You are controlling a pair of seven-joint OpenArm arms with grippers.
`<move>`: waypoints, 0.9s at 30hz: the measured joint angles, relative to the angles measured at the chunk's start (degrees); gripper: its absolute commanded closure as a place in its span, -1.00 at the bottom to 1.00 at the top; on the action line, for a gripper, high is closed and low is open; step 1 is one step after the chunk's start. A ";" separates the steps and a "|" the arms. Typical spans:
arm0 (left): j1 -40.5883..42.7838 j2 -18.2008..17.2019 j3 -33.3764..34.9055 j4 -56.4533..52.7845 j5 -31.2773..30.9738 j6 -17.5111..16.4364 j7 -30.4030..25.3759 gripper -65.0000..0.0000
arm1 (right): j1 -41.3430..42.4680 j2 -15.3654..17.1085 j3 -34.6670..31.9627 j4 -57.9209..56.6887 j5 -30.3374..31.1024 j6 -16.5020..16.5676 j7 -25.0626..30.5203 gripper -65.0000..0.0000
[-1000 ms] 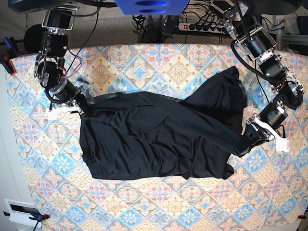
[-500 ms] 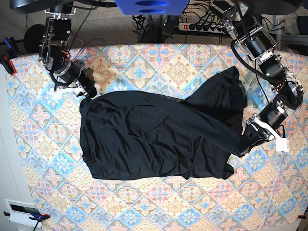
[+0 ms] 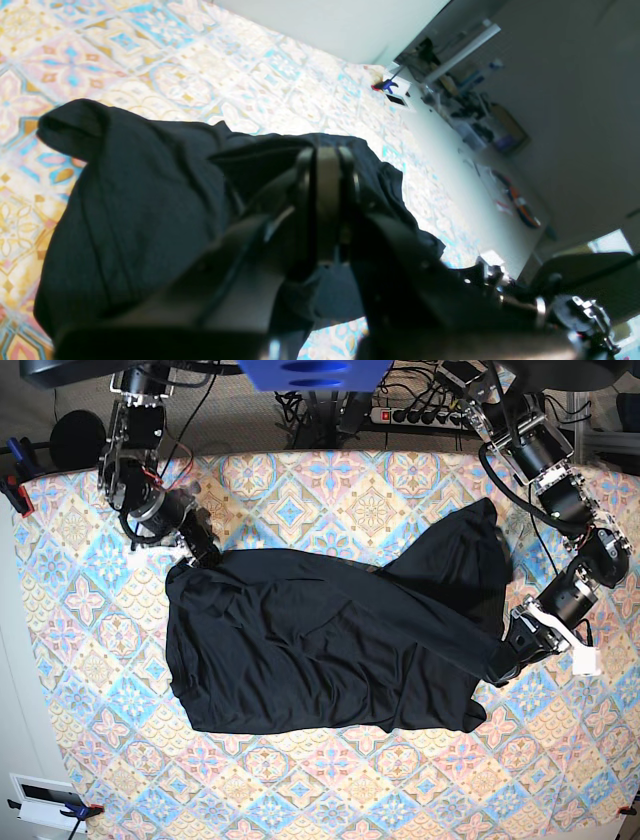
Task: Layout the t-shirt on the table in an organized manner, then fold the t-shirt properly
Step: 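Pull the shirt with both grippers, left gripper dragging its edge inward, then lift the held shirt edge with the right gripper and pull it away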
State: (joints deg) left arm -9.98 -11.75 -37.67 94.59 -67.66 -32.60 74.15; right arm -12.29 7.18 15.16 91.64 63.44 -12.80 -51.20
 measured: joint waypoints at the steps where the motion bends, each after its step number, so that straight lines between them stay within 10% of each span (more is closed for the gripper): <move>1: 0.00 -0.02 0.00 0.00 0.02 0.00 0.02 1.00 | 0.57 0.00 0.00 -0.42 -0.02 0.15 -0.02 0.22; 10: -0.02 0.00 0.02 0.00 0.00 0.00 0.02 1.00 | 0.76 0.28 -2.89 -0.57 -0.20 0.15 1.09 0.28; 18: -0.02 0.00 0.02 0.00 0.02 0.00 0.02 1.00 | 0.94 -0.24 -7.23 -0.83 -0.46 -0.39 0.07 1.00; 27: -0.02 0.00 0.00 0.00 0.00 0.00 0.02 1.00 | 1.05 -0.15 -7.19 0.87 -0.70 -0.55 -0.31 1.00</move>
State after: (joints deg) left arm -10.00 -11.75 -37.67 94.59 -67.66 -32.60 74.17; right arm -11.25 7.03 7.97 92.51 62.74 -13.34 -51.51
